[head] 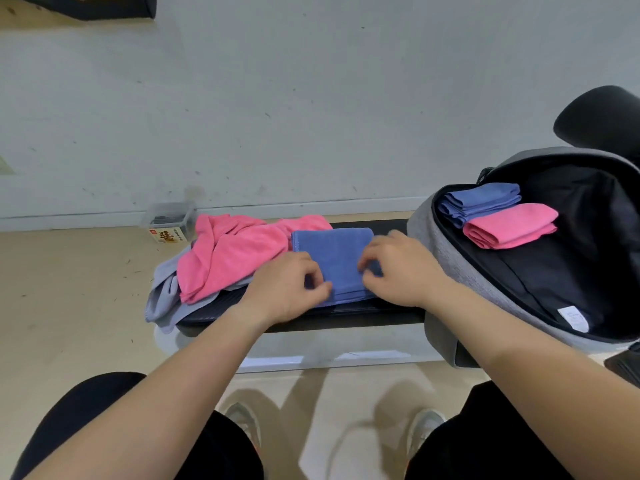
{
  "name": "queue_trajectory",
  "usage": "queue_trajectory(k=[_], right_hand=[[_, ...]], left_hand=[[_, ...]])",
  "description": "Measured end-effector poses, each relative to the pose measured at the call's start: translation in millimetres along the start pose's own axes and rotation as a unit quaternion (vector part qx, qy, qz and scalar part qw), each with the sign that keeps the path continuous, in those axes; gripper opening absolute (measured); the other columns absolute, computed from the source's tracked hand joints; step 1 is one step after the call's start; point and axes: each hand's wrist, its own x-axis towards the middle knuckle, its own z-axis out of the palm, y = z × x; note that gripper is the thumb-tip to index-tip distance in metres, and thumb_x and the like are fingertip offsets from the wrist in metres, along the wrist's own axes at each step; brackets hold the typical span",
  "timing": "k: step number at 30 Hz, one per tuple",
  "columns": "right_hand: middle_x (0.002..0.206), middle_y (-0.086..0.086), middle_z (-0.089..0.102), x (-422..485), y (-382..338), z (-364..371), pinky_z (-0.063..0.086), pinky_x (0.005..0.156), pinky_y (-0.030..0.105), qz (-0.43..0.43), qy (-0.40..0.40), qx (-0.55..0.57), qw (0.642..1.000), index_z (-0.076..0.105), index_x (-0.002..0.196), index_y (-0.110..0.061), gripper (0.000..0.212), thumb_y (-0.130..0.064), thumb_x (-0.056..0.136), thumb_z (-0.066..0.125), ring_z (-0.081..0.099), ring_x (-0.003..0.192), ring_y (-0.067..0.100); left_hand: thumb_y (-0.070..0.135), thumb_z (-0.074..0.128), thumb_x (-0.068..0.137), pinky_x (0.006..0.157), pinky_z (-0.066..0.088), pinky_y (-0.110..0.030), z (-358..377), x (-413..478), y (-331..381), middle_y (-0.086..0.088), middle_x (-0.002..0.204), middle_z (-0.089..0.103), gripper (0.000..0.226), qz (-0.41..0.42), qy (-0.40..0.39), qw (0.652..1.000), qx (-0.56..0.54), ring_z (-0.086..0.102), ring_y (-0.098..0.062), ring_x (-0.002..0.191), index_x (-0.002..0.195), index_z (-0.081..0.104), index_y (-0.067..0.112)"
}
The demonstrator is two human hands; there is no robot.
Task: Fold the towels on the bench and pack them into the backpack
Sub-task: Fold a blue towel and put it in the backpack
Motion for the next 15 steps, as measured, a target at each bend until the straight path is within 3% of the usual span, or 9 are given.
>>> queue_trajectory(k=[2, 4, 6, 8, 11, 15], right_hand=[[0.115, -0.001, 0.065, 16, -5, 7, 0.047, 0.088, 0.042, -0.003, 0.069, 0.017, 0.997, 0.070, 0.110, -0.022, 0.029, -0.023, 0.087, 0.053, 0.055, 0.101, 0.027], [0.134, 0.007, 0.057, 33, -7, 16, 0.044, 0.097, 0.045, 0.006, 0.063, 0.001, 0.998, 0.060, 0.128, -0.013, 0.037, -0.020, 0.093, 0.050, 0.053, 0.117, 0.033], [0.154, 0.013, 0.038, 42, -6, 27, 0.033, 0.112, 0.044, 0.012, 0.001, -0.029, 0.999, 0.041, 0.146, -0.007, 0.049, -0.026, 0.100, 0.043, 0.038, 0.138, 0.033], [0.164, 0.011, 0.013, 43, -2, 39, 0.013, 0.121, 0.042, 0.019, -0.069, -0.073, 0.995, 0.017, 0.156, -0.006, 0.060, -0.037, 0.105, 0.029, 0.014, 0.151, 0.026], [0.166, 0.007, -0.005, 37, 4, 51, -0.003, 0.123, 0.040, 0.027, -0.108, -0.133, 0.985, -0.001, 0.157, -0.009, 0.067, -0.047, 0.104, 0.014, -0.002, 0.153, 0.019], [0.165, 0.007, -0.010, 39, 2, 56, -0.006, 0.122, 0.044, 0.036, -0.139, -0.150, 0.978, -0.006, 0.157, -0.010, 0.068, -0.048, 0.103, 0.009, -0.007, 0.152, 0.019]], left_hand=[[0.034, 0.058, 0.086, 0.075, 0.049, -0.037, 1, 19, 8, 0.007, 0.090, 0.065, 0.014, 0.012, 0.085, 0.996, 0.018, 0.058, -0.019, 0.088, 0.081, 0.068, 0.025], [0.020, 0.056, 0.091, 0.090, 0.045, -0.037, 8, 38, 16, -0.002, 0.112, 0.067, 0.021, 0.021, 0.111, 0.992, 0.052, 0.058, -0.024, 0.108, 0.105, 0.071, 0.016], [0.021, 0.050, 0.096, 0.108, 0.036, -0.039, 20, 49, 18, -0.008, 0.141, 0.055, 0.038, 0.017, 0.052, 0.994, 0.095, 0.047, -0.027, 0.133, 0.131, 0.059, 0.011], [0.038, 0.037, 0.103, 0.120, 0.019, -0.043, 33, 50, 10, -0.007, 0.161, 0.029, 0.055, 0.002, -0.028, 0.988, 0.154, 0.023, -0.026, 0.149, 0.151, 0.034, 0.012], [0.054, 0.013, 0.102, 0.124, 0.000, -0.043, 47, 43, -5, -0.002, 0.167, 0.001, 0.069, -0.022, -0.091, 0.980, 0.176, 0.000, -0.019, 0.154, 0.158, 0.005, 0.015], [0.052, 0.009, 0.102, 0.123, -0.007, -0.044, 54, 40, -6, -0.002, 0.167, -0.009, 0.068, -0.030, -0.119, 0.974, 0.192, -0.009, -0.018, 0.153, 0.158, -0.004, 0.015]])
